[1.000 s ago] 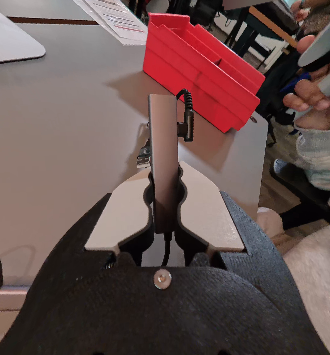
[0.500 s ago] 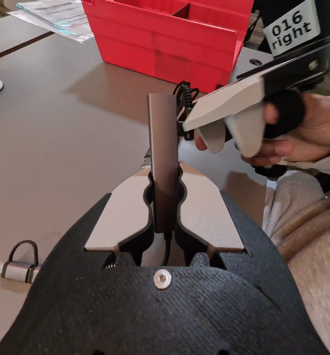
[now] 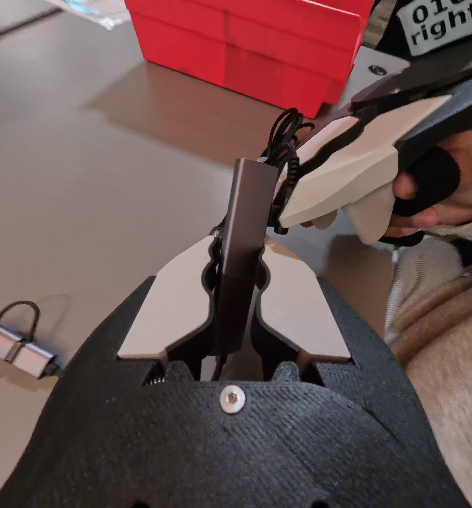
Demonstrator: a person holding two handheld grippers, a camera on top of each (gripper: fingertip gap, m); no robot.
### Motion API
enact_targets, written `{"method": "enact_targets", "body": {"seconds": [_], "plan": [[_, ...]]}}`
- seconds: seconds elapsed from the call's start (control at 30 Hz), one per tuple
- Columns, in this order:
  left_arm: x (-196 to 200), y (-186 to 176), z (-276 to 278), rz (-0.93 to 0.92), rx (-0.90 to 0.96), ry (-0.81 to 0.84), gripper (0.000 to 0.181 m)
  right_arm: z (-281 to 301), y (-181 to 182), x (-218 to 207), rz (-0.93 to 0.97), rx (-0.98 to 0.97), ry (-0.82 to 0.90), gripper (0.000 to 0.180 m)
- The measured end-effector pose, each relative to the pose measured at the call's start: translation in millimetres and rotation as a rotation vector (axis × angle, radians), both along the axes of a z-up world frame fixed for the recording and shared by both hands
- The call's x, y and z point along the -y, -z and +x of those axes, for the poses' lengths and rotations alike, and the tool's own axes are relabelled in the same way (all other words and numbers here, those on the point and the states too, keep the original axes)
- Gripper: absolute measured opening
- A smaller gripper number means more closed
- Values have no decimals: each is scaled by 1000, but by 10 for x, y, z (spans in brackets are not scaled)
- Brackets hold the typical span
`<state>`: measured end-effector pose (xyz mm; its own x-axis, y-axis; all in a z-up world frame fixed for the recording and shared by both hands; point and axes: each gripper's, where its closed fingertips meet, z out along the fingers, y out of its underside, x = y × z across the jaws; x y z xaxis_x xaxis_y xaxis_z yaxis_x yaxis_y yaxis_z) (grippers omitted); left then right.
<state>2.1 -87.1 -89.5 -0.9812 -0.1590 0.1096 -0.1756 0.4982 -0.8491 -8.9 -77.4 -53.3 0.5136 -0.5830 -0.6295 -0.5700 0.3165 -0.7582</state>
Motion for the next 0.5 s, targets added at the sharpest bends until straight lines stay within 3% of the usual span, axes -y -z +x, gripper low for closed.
{"method": "enact_targets", "body": {"seconds": [0.1, 0.2, 0.23, 0.3, 0.33, 0.4, 0.5], "plan": [[3, -42, 36, -30, -130, -6, 27, 56, -48, -7, -26, -7, 22, 9], [-32, -67, 116, -14, -36, -42, 27, 61, -61, -22, -87, 7, 20, 9], [-192, -101, 470, -22, 29, -203, 25, 4, -84, -46, -85, 14, -16, 10], [-742, -209, 1132, -101, -123, -407, 25, -121, -112, 21, -147, 52, 10, 9], [-895, -394, 1231, -189, -178, -429, 24, -139, -152, 105, -176, 86, 59, 8], [-885, -578, 1139, -203, -101, -394, 24, -83, -204, 221, -201, 108, 95, 8], [-668, -464, 981, -205, -157, -329, 25, -16, -112, 156, -157, 80, 15, 9]]}}
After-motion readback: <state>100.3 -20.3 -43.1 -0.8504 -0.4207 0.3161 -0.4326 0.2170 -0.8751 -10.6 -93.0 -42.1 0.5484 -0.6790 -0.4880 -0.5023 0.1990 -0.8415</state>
